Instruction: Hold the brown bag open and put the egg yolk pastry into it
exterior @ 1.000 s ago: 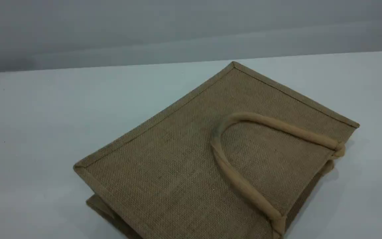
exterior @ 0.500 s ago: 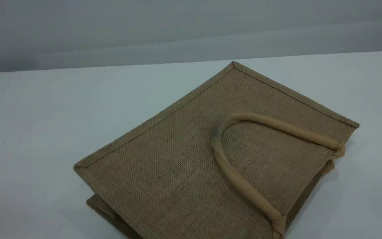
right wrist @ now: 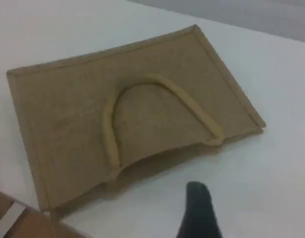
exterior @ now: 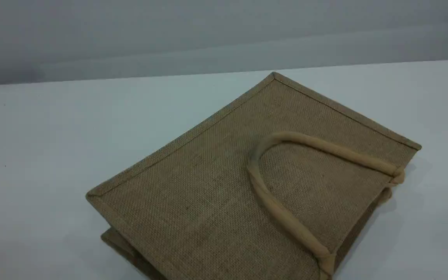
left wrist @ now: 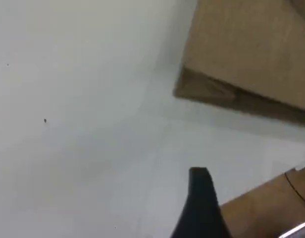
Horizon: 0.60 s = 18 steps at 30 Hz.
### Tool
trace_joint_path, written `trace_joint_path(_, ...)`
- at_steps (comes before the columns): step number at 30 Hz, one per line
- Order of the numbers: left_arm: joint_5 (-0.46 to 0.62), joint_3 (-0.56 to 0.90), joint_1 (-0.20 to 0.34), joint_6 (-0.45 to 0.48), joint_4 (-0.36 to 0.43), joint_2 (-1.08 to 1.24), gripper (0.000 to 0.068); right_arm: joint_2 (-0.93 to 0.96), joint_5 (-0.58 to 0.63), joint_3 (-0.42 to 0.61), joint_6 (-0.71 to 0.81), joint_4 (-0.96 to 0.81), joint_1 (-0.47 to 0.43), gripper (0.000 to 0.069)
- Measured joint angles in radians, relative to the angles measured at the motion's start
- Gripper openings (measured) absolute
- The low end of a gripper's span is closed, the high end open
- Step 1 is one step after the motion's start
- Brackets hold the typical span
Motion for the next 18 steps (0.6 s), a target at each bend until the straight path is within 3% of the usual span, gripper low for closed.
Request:
trace_joint_path(10, 0.000, -0.001, 0.000, 0.000, -0.001, 0.000, 0.0468, -0.001, 0.000, 0.000, 0.000, 0.000, -0.009, 0.0443)
trace_joint_path(18, 0.000, -0.001, 0.021, 0.002, -0.001, -0.023, 0.0468, -0.030, 0.000, 0.000, 0.000, 0.005, -0.240, 0.0443)
